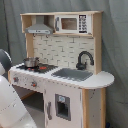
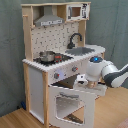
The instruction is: Play with the kitchen
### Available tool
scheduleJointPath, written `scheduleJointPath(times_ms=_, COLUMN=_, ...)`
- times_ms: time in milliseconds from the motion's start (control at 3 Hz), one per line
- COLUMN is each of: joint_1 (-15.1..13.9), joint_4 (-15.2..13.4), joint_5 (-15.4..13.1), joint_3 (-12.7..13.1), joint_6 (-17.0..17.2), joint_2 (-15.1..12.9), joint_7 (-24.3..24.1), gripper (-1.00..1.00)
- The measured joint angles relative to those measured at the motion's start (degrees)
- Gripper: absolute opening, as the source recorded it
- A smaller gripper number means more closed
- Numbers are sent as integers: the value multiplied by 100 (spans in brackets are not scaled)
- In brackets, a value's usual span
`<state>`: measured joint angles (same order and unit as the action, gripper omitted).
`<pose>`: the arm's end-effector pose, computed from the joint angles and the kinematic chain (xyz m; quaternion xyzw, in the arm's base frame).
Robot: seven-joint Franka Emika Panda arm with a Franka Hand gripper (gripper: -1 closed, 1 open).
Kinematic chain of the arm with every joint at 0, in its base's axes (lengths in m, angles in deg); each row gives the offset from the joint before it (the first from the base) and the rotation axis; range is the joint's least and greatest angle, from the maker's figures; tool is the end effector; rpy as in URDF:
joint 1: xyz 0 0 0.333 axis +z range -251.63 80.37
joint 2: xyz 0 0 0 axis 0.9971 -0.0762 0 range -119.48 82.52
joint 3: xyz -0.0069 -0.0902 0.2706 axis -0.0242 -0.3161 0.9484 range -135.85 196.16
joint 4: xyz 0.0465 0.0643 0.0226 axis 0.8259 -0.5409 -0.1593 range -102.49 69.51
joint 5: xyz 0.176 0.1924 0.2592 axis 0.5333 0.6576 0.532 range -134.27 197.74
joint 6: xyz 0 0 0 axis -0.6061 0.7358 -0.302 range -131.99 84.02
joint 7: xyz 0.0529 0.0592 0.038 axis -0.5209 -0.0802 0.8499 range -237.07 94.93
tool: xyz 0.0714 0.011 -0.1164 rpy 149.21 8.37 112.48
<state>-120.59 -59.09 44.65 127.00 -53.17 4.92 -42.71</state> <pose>0.2423 0.4341 0.2816 0.7497 0.6499 0.0568 0.1115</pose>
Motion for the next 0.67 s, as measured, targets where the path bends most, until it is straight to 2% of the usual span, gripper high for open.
scheduleJointPath(times_ms=667, joint_1=343, joint_4=7, joint_5=-1, joint_3=0, joint_6=-102, joint_2=9, joint_7=-1145, gripper=-100)
